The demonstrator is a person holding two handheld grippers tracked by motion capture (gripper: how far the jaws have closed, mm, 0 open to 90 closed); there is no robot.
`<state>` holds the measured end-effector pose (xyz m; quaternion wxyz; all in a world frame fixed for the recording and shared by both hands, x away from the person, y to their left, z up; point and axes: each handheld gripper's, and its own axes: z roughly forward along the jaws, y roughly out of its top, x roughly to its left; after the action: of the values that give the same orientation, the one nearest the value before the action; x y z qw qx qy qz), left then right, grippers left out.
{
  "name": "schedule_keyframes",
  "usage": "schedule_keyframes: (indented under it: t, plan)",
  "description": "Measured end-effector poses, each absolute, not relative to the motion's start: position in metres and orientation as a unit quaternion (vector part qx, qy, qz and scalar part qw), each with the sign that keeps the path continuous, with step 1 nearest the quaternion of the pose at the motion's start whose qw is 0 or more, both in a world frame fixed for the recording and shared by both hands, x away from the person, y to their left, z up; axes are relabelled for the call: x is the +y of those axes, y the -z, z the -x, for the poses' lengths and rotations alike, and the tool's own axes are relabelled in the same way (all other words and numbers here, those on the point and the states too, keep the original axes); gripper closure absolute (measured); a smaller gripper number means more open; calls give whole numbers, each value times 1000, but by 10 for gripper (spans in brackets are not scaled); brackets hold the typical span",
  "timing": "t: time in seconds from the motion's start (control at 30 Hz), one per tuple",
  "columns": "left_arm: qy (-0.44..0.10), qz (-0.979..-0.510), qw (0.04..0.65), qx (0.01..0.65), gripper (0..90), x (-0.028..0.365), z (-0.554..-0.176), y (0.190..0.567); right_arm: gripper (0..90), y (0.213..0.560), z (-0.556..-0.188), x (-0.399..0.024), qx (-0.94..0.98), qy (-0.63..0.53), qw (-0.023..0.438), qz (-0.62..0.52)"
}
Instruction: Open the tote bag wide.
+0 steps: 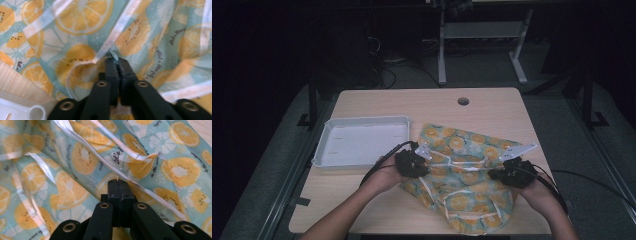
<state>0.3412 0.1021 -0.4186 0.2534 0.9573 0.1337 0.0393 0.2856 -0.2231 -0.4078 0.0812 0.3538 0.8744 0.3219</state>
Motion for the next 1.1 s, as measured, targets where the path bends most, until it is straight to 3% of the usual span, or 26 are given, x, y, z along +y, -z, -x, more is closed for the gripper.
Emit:
schedule_keyframes:
  t: [0.27,0.53,0.83,1.1]
  plan:
    - [-37,-939,312,138,900,113,-344,391,895,393,-279,-229,870,-345,97,-337]
    - [-68,-917,363,149,900,115,-361,363,896,372,-286,-241,853,-371,126,-346]
    - [-99,-905,373,177,900,104,-392,372,897,374,-315,-243,839,-364,157,-372]
    - [-100,-912,342,202,900,92,-418,400,897,393,-342,-236,847,-318,177,-386]
